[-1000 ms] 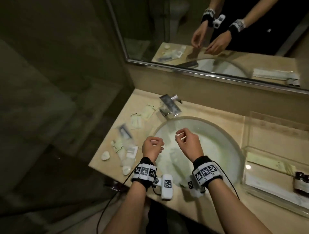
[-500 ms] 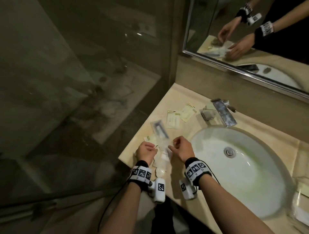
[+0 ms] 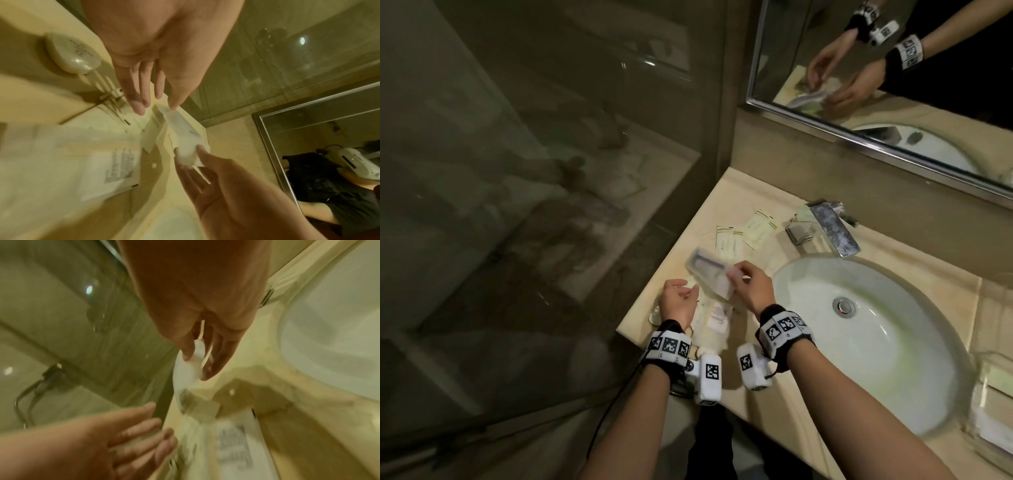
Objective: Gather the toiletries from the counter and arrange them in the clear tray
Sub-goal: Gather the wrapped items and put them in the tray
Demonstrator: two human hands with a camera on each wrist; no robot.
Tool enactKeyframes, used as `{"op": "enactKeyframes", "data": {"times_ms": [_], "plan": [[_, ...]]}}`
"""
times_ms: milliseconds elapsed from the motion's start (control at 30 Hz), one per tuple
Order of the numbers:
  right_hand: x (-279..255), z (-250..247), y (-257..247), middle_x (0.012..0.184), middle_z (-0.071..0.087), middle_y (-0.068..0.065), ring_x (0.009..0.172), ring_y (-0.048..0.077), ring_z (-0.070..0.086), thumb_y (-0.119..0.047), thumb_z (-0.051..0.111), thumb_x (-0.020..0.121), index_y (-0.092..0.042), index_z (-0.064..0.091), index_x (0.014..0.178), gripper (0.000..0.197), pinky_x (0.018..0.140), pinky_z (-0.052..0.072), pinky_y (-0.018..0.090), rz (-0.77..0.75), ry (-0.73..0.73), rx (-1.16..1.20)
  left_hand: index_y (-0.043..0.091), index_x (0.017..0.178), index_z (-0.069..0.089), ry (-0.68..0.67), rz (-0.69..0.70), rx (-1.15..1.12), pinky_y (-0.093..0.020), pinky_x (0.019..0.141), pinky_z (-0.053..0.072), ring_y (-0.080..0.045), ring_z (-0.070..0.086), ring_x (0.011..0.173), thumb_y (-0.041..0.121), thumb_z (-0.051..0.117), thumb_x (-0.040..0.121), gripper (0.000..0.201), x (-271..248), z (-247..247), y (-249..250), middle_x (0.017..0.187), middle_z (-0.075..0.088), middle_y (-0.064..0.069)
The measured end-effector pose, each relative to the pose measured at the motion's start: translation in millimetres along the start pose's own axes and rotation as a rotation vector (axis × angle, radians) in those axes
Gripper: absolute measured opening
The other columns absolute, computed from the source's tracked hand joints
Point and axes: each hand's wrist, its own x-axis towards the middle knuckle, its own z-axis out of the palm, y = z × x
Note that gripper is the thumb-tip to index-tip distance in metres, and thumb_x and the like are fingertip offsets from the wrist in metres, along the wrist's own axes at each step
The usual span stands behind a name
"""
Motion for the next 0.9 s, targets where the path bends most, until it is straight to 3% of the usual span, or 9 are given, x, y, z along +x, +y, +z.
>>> {"op": "enactKeyframes", "data": {"times_ms": [100,267,367,433,533,633,767,900], "plan": [[-3.7,-28.7,-8.6,0.095,0.064,0.003,0.087,0.023,0.060,-0.023,0.057,0.095,-0.021,0.059,0.085,0.010,0.076,0.053,0.036,-0.024,-0.056,0.115,0.012,0.117,0.047,-0.035,-0.008,-0.083,-0.042,0.089,0.056,-0.028,0.065,0.095,0.026,0.071,0.084,0.043,-3.9,8.1,17.7,0.112,0.061,-0.013],[-22.2,-77.2,-14.6,0.096,0.060,0.000,0.085,0.011,0.059,-0.016,0.054,0.098,-0.015,0.059,0.098,0.005,0.064,0.052,0.022,-0.080,-0.266,0.281,0.017,0.137,0.040,-0.261,-0.122,-0.232,-0.042,0.085,0.058,-0.027,0.068,0.098,0.039,0.078,0.075,0.075,-17.7,21.7,39.4,0.122,0.061,-0.012],[-26.0,-88.2,-6.7,0.091,0.060,-0.002,0.085,0.010,0.059,-0.018,0.056,0.098,-0.012,0.061,0.102,0.009,0.065,0.053,0.024,-0.046,-0.280,0.342,0.010,0.121,0.060,-0.393,-0.139,-0.341,-0.036,0.079,0.058,-0.026,0.072,0.091,0.025,0.074,0.081,0.045,-33.7,17.7,44.5,0.110,0.071,-0.012],[-26.9,-84.6,1.8,0.098,0.064,0.006,0.091,0.018,0.064,-0.024,0.059,0.096,-0.005,0.060,0.108,0.022,0.069,0.057,0.030,0.022,-0.245,0.384,0.008,0.114,0.065,-0.362,-0.120,-0.403,-0.033,0.076,0.059,-0.024,0.073,0.089,0.017,0.070,0.084,0.031,-35.6,9.1,43.7,0.108,0.072,-0.012],[-34.4,-62.7,18.1,0.105,0.065,0.009,0.082,0.014,0.069,-0.032,0.067,0.089,-0.004,0.059,0.113,0.038,0.069,0.059,0.028,0.124,-0.202,0.276,0.004,0.110,0.067,-0.194,-0.132,-0.509,-0.026,0.063,0.059,-0.025,0.073,0.089,0.012,0.073,0.081,0.030,-29.4,-7.5,37.8,0.110,0.071,-0.015],[-37.8,-30.3,39.2,0.106,0.064,0.001,0.091,0.016,0.061,-0.034,0.080,0.077,-0.011,0.059,0.113,0.048,0.082,0.051,0.028,0.058,-0.226,-0.064,0.003,0.111,0.067,-0.095,-0.134,-0.576,-0.027,0.060,0.058,-0.028,0.072,0.089,0.010,0.075,0.078,0.034,-28.9,-24.4,29.0,0.110,0.071,-0.018],[-40.0,4.2,42.4,0.124,0.052,0.004,0.109,0.022,0.054,-0.035,0.091,0.058,-0.014,0.051,0.124,0.080,0.099,0.047,0.037,-0.043,-0.251,-0.295,0.000,0.116,0.064,-0.036,-0.124,-0.631,-0.025,0.058,0.058,-0.026,0.072,0.087,0.010,0.074,0.080,0.038,-31.3,-45.7,17.4,0.111,0.070,-0.017],[-35.8,20.3,41.1,0.127,0.046,0.004,0.112,0.024,0.053,-0.033,0.092,0.058,-0.016,0.050,0.123,0.079,0.102,0.045,0.038,-0.035,-0.248,-0.462,-0.001,0.117,0.063,0.019,-0.140,-0.630,-0.024,0.061,0.058,-0.027,0.071,0.091,0.011,0.075,0.079,0.041,-28.3,-60.6,4.5,0.114,0.069,-0.018]]}}
